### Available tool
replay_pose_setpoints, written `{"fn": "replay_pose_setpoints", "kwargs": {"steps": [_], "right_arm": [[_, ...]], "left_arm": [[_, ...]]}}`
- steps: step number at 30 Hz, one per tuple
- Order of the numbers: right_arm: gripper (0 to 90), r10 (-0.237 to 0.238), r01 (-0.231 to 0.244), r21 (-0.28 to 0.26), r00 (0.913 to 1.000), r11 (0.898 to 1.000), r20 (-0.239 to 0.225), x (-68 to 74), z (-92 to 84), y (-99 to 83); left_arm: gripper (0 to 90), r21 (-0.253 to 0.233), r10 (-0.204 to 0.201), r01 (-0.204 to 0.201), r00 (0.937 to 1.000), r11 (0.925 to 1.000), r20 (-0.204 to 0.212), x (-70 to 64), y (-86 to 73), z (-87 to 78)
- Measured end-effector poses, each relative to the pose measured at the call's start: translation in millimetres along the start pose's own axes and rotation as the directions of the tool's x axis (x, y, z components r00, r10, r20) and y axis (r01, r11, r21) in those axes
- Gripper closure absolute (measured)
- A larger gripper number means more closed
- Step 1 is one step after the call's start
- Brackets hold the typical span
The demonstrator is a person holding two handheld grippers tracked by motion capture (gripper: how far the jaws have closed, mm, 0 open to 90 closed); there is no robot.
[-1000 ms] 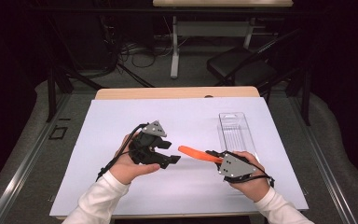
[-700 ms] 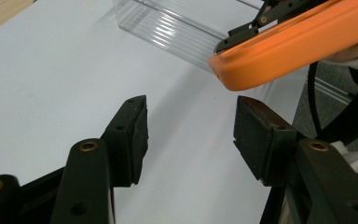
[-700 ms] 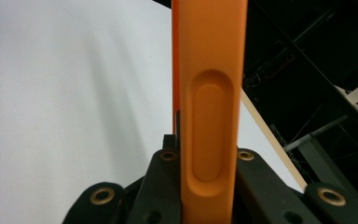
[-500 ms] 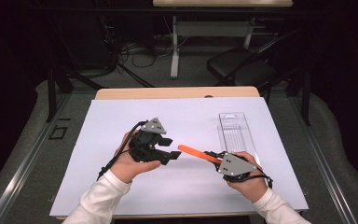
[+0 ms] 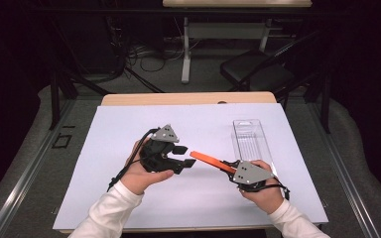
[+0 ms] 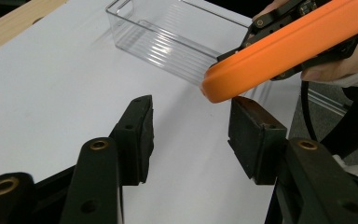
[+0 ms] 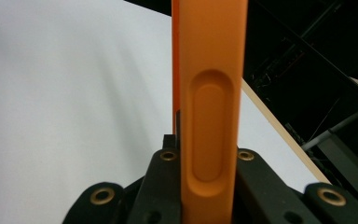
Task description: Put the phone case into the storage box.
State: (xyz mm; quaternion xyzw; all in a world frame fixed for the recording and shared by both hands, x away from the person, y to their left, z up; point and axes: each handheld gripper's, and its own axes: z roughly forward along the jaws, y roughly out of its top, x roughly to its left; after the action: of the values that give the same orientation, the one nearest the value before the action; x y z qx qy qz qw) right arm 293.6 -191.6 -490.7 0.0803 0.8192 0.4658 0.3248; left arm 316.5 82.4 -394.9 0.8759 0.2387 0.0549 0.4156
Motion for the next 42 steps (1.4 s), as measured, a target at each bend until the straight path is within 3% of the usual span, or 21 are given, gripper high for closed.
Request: {"fn": "replay_pose_setpoints", "kwargs": {"steps": [11, 23, 42], "right_arm": [[87.8, 0.012, -0.012, -0.007, 0.9999, 1.000, -0.012, 1.2, 2.3, -0.2], [87.8, 0.031, -0.031, -0.022, 0.9993, 0.999, -0.019, 1.5, 3.2, 0.1], [87.7, 0.047, -0.048, -0.026, 0.9984, 0.998, -0.032, 1.1, 4.8, -3.2]], "left_arm": [[58.0, -0.018, 0.019, -0.020, 0.9998, 0.9996, -0.006, -3.9, 4.0, 6.0], [67.5, -0.065, 0.010, -0.009, 0.9999, 0.9979, 0.006, -4.9, 3.1, 10.3], [78.4, -0.078, 0.006, -0.005, 0.9999, 0.9970, 0.009, -5.1, 0.4, 14.0]]}}
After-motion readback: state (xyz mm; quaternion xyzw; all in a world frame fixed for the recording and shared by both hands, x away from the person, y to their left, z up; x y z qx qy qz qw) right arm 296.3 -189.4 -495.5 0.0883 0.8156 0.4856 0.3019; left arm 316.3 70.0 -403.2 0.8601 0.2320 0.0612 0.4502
